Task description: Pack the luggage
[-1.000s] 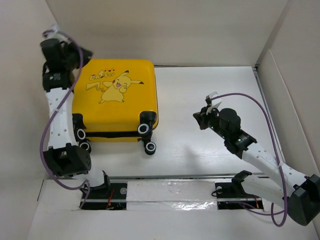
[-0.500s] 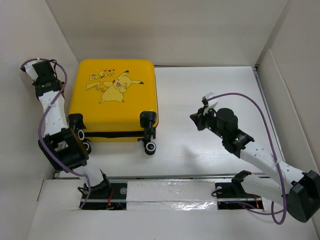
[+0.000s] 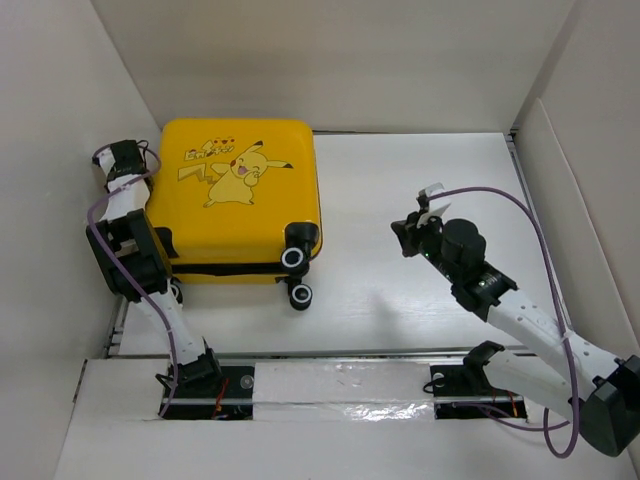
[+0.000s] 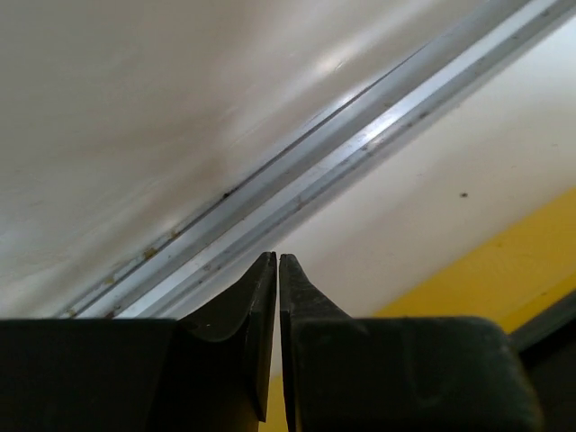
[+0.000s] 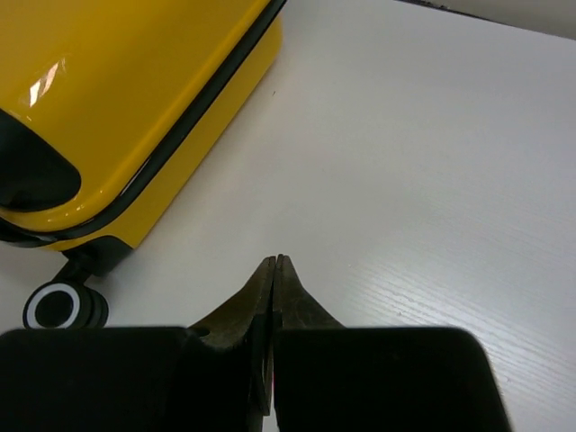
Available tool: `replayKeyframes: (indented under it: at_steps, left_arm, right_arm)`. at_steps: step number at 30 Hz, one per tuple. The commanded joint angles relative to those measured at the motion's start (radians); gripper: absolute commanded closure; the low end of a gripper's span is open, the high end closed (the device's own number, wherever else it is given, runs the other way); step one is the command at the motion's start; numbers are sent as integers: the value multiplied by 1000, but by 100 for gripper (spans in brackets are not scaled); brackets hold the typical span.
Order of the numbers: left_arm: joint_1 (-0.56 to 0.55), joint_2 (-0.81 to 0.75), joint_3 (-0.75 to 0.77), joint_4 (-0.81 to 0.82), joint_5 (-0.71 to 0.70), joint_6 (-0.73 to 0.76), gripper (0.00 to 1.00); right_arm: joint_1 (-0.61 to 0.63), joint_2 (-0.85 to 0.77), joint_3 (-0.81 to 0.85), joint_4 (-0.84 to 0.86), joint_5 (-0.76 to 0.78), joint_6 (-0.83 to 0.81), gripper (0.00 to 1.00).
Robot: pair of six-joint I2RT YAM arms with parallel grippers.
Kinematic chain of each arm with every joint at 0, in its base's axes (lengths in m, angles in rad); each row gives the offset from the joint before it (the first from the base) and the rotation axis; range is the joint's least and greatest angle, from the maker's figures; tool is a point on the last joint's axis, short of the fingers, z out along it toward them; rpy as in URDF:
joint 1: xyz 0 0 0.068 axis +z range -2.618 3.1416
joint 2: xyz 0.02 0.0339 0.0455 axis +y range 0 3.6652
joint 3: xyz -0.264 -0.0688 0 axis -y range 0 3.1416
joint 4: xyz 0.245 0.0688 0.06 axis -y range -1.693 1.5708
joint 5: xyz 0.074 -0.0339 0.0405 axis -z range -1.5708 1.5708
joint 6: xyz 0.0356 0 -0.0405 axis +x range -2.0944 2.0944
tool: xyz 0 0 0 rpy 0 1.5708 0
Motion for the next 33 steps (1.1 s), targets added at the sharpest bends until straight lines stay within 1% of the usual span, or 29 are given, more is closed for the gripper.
replayKeyframes:
  at_steps: [1, 4, 5, 7, 10, 11, 12, 13, 14, 15, 16, 17, 18, 19, 20, 21, 23, 25, 28, 29, 30, 31, 32, 33]
  left_arm:
    - [-148, -34, -31, 24, 91, -28, 97]
    - [-220, -45, -63, 48, 149, -80, 98]
    - [-262, -50, -77, 52, 166, -96, 98]
    - [-294, -83, -107, 89, 215, -139, 98]
    - [-339, -166, -216, 166, 273, -198, 99]
    - [-339, -192, -294, 189, 287, -215, 99]
    - [-352, -251, -343, 218, 310, -253, 100]
    - [-363, -284, -391, 279, 322, -277, 100]
    - [-363, -316, -491, 313, 338, -300, 100]
    - [-372, -385, -543, 341, 376, -339, 100]
    - [-386, -420, -589, 411, 387, -355, 100]
    - [-395, -453, -670, 430, 388, -364, 100]
    - [-405, -518, -702, 440, 373, -373, 100]
    - [-425, -549, -731, 459, 364, -377, 100]
    - [-425, -577, -794, 468, 364, -381, 100]
    - [-435, -630, -824, 480, 364, -387, 100]
    - [-435, -671, -892, 528, 365, -390, 99]
    - [-435, -692, -910, 545, 373, -383, 99]
    - [-457, -682, -930, 580, 382, -380, 99]
    - [-457, -677, -945, 592, 384, -384, 99]
    - [-484, -663, -956, 612, 388, -398, 99]
    - [-503, -640, -972, 655, 382, -406, 99]
    - [-524, -640, -977, 669, 382, -412, 99]
    - [-578, -613, -974, 677, 364, -416, 99]
  right_arm:
    - [-16, -55, -11, 8, 92, 14, 100]
    - [-56, -78, -31, 10, 106, 32, 100]
    - [-69, -94, -34, 8, 112, 39, 100]
    - [-110, -112, -43, 1, 118, 55, 100]
    - [-173, -150, -60, -8, 106, 71, 99]
    - [-190, -160, -69, -8, 106, 74, 96]
    - [-210, -169, -75, -8, 107, 83, 94]
    - [-230, -172, -80, -7, 103, 89, 88]
    - [-272, -170, -88, -1, 92, 95, 85]
    - [-294, -169, -101, 19, 78, 97, 83]
    - [-316, -154, -106, 24, 38, 101, 81]
    - [-354, -140, -109, 28, 21, 105, 79]
    - [-371, -126, -111, 39, 9, 114, 78]
    - [-389, -90, -112, 44, -21, 118, 77]
    - [-405, -69, -109, 50, -35, 120, 77]
    - [-429, -48, -108, 56, -46, 125, 77]
    - [-438, 19, -94, 74, -101, 126, 76]
    - [-438, 64, -76, 79, -120, 131, 74]
    - [-438, 171, -26, 113, -134, 158, 68]
    - [-438, 207, 9, 120, -137, 166, 61]
    - [-438, 280, 29, 140, -143, 172, 57]
    - [-423, 326, 82, 154, -141, 184, 52]
    - [-414, 375, 83, 159, -144, 184, 51]
    - [-402, 486, 168, 151, -149, 172, 50]
